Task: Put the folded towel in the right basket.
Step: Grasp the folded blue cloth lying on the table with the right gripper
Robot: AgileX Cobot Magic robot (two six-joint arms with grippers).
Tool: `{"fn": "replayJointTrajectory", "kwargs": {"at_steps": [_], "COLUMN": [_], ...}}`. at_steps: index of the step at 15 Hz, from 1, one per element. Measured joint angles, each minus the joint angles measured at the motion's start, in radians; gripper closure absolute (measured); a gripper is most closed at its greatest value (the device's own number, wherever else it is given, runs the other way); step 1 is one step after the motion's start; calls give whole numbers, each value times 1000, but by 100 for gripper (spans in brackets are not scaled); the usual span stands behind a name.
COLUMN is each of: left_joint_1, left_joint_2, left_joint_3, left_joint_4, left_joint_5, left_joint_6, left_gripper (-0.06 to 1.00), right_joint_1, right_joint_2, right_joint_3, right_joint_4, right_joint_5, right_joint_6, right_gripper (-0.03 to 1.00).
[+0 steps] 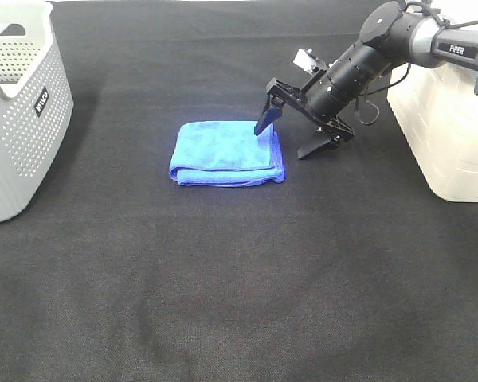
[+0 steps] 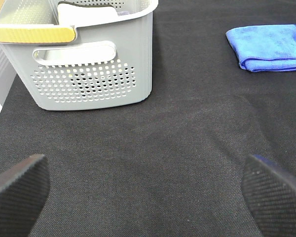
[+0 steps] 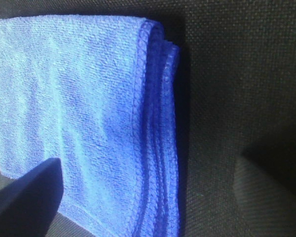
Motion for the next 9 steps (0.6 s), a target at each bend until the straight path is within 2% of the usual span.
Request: {"fn": "replayJointTrajectory", "kwargs": {"at_steps": [5,9], "left_joint_1": [0,0], "left_joint_2": [0,0], "left_joint_3": [0,0], "left_joint_4": [0,0], "left_joint_5": [0,0], "left_joint_6": [0,0], "left_gripper": [-5,-5], "right_joint_1": [25,133], "right_joint_2": [20,48], "right_joint_3": [-12,-20], "right_joint_4": [21,112], "right_joint_5": [-3,-75], "right_joint_6": [1,1], "right_gripper": [6,10]}}
